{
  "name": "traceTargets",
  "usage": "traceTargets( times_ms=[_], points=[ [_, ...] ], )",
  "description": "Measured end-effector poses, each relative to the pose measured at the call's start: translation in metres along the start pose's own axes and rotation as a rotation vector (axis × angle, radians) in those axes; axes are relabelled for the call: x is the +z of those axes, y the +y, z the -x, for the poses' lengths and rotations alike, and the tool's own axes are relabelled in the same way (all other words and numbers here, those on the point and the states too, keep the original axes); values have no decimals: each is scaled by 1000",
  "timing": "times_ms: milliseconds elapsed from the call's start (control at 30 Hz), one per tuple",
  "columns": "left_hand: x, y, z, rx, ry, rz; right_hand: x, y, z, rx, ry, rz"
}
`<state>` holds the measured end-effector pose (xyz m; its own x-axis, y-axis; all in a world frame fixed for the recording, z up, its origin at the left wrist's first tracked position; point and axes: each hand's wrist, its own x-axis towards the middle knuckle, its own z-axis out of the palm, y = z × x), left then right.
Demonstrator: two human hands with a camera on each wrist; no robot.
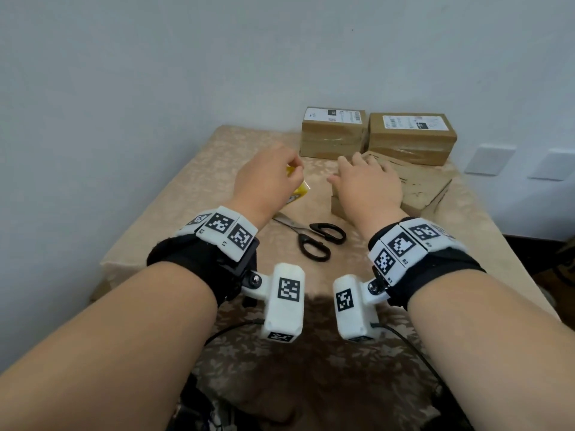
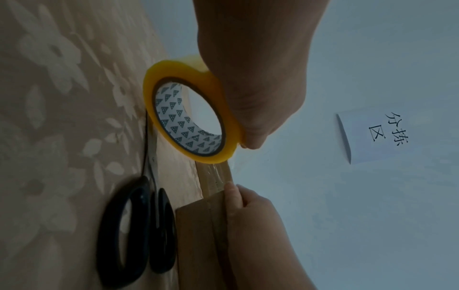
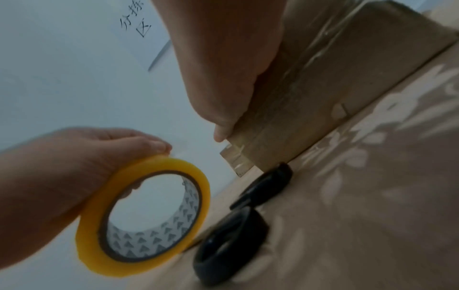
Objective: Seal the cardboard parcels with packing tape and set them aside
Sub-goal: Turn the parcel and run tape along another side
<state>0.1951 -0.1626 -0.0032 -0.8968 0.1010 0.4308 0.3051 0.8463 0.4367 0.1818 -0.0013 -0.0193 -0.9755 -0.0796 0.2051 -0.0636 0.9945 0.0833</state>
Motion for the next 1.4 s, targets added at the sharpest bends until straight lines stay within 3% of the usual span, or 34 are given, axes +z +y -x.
traceTargets(
  times_ms=[167, 367, 500, 567, 667, 733, 833, 967, 1233, 1400],
  points=[
    [3, 5, 6, 48, -56, -26, -3, -6, 4, -4, -56, 54],
    [4, 3, 5, 74, -119, -59, -18, 1, 2, -42, -187, -160],
    [4, 1, 2, 59, -131, -23, -23, 6, 3, -106, -321, -182],
    [4, -1, 1, 58, -134, 31, -26, 10, 2, -122, -240, -330],
    [1, -1, 1, 38, -130, 177, -35, 12, 12, -124, 58, -788],
    [0, 1, 0, 58, -138, 261, -38, 8, 25, -130, 82, -959],
    [-3, 8, 4, 124, -148, 360, -34, -1, 34, -85, 1, -1010],
    [-3, 14, 10, 126, -170, 392, -28, -1, 32, 22, 101, -1084],
    [-3, 13, 6, 88, -216, 360, -37, 0, 41, -97, 239, -1068],
    [-2, 13, 8, 64, -222, 485, -35, 7, 42, -28, 181, -1051]
  ],
)
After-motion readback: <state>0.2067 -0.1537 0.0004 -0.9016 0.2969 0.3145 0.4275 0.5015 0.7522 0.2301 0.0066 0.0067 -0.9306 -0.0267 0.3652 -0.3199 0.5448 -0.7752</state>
